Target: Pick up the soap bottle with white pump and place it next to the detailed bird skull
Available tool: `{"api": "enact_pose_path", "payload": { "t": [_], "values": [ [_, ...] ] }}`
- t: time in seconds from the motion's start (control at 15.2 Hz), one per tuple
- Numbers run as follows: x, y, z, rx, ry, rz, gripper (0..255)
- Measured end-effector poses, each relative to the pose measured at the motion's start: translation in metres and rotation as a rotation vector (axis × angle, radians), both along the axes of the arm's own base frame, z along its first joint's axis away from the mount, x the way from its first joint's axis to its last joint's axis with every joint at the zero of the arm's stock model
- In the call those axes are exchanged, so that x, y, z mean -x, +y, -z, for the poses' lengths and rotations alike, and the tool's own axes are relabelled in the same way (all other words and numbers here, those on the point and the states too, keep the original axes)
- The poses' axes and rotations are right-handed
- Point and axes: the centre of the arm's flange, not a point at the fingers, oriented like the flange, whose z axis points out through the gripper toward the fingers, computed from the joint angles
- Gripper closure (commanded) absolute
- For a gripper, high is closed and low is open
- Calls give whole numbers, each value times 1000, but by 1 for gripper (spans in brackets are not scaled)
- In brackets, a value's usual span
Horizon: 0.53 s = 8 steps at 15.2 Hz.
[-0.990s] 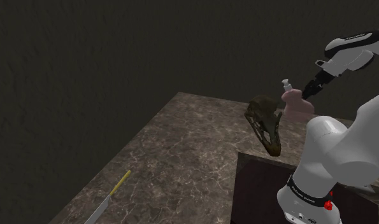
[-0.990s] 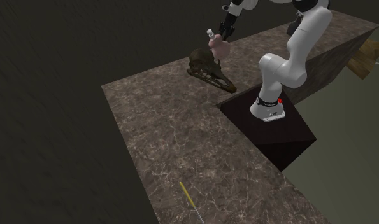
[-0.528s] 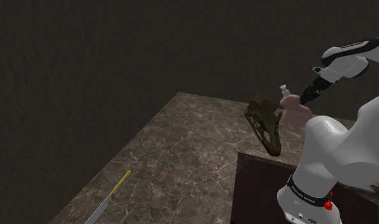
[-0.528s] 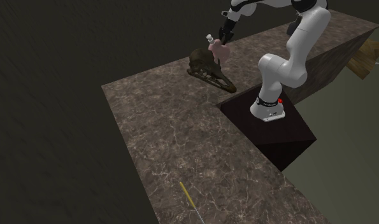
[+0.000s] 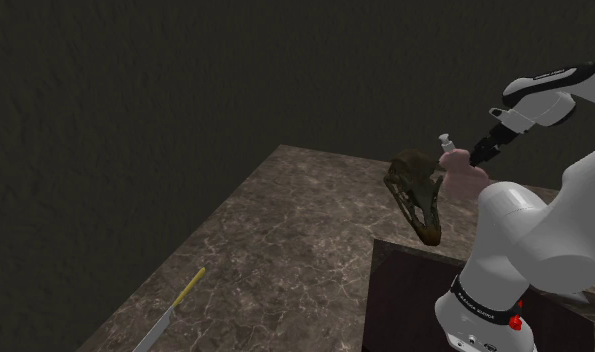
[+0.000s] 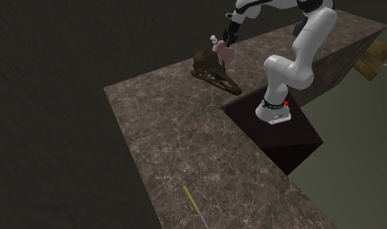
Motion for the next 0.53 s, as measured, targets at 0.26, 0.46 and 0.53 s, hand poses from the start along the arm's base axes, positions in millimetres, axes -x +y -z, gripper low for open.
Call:
{"api": "enact_pose_path", "payload": {
  "t": [0.26,0.46,0.53],
  "values": [
    [1,1,3,-6,2,-1,0],
    [1,1,4,-6,3,-1,0],
    [3,1,-2,-6,3,-1,0]
  ]
}}
